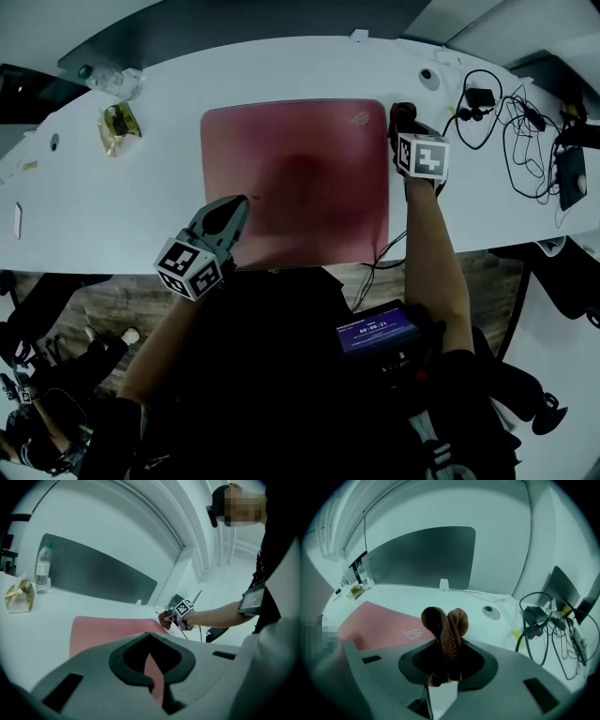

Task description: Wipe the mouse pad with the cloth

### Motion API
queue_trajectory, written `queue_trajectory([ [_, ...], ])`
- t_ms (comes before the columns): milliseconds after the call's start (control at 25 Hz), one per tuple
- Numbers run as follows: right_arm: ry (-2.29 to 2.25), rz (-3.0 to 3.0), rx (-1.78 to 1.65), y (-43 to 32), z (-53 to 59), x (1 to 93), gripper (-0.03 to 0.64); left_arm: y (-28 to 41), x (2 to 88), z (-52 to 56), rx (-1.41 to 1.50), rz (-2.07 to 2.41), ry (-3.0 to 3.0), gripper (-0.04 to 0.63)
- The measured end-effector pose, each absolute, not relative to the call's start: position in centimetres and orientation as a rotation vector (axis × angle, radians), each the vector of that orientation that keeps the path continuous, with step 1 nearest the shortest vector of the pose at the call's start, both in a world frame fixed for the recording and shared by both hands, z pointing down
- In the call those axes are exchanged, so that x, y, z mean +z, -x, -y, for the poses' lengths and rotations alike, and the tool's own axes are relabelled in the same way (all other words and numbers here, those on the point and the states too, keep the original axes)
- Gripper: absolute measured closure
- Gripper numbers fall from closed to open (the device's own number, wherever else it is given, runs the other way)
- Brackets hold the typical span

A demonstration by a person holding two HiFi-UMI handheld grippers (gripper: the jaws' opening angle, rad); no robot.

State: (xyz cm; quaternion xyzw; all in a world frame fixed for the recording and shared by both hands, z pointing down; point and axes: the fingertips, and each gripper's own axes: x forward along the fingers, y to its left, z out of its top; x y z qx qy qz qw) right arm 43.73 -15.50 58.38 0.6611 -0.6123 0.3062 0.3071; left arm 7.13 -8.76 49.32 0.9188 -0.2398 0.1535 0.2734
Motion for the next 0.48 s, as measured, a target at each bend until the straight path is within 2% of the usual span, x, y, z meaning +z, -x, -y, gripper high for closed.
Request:
queue_trajectory([
  [480,-1.717,1.573,0.843,-39.6,18.6,59.7,0.500,-1.2,49.6,9.8,0.374,0.724,-2.426,0.586],
])
